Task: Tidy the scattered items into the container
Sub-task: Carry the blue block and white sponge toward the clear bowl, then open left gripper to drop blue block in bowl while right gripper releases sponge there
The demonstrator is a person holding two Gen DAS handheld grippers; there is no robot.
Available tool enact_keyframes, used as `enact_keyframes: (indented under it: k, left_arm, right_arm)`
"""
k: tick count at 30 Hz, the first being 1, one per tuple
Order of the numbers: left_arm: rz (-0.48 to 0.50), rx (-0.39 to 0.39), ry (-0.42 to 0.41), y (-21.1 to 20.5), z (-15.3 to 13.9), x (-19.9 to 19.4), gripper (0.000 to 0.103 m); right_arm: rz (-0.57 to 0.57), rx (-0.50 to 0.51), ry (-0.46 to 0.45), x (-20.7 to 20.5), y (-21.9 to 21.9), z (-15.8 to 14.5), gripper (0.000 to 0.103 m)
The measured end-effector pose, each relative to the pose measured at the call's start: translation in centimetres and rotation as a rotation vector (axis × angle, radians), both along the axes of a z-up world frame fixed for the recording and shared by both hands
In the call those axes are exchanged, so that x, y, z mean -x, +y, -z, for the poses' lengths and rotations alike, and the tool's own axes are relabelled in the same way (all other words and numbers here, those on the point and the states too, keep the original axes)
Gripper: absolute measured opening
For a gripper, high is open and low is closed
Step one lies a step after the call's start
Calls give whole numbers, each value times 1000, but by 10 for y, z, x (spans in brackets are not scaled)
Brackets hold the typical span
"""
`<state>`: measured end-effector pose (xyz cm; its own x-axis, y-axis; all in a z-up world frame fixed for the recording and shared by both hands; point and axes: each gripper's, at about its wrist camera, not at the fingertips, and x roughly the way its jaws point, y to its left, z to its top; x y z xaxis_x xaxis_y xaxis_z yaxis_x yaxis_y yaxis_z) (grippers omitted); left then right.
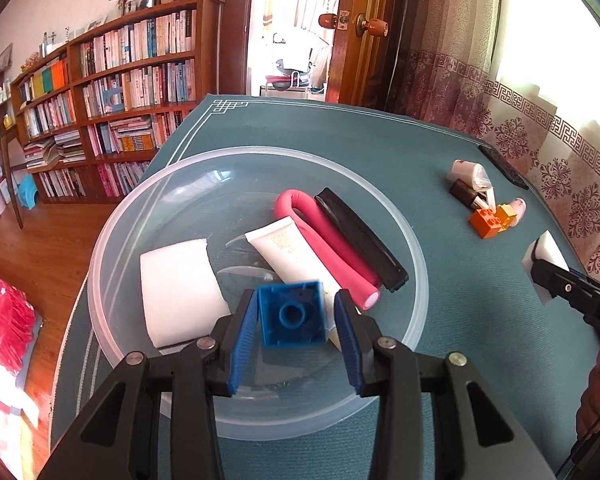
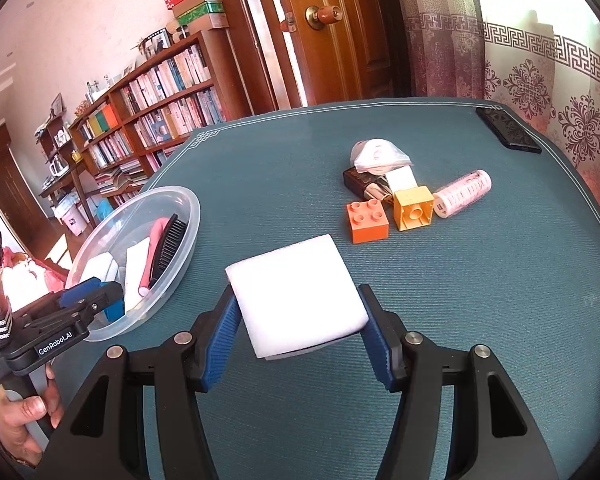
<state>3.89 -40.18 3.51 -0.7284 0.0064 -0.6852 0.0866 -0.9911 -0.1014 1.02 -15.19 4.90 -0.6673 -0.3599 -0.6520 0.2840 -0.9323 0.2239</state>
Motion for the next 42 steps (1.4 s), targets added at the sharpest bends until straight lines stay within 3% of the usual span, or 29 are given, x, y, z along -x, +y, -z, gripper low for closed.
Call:
enact_keyframes:
  k: [2, 8, 12, 25, 42]
  left_arm:
    - [-7, 18, 9, 0, -1, -3, 64]
    - [-14, 21, 23, -7, -5, -12, 67]
    - [-34, 44, 39, -13, -9, -20, 79]
    - [-101, 48, 68, -47, -15, -45, 79]
    - [-181, 6, 58, -81, -6, -59, 80]
  right_arm:
    - [-10, 0, 3, 0, -5, -1, 61]
    - [-50, 9, 13, 0, -25, -7, 61]
    - [-85, 14, 25, 0, -43, -14, 61]
    - [-221, -19, 63, 3, -119, -23, 61]
    - [-336, -146, 65, 20, -208, -1, 61]
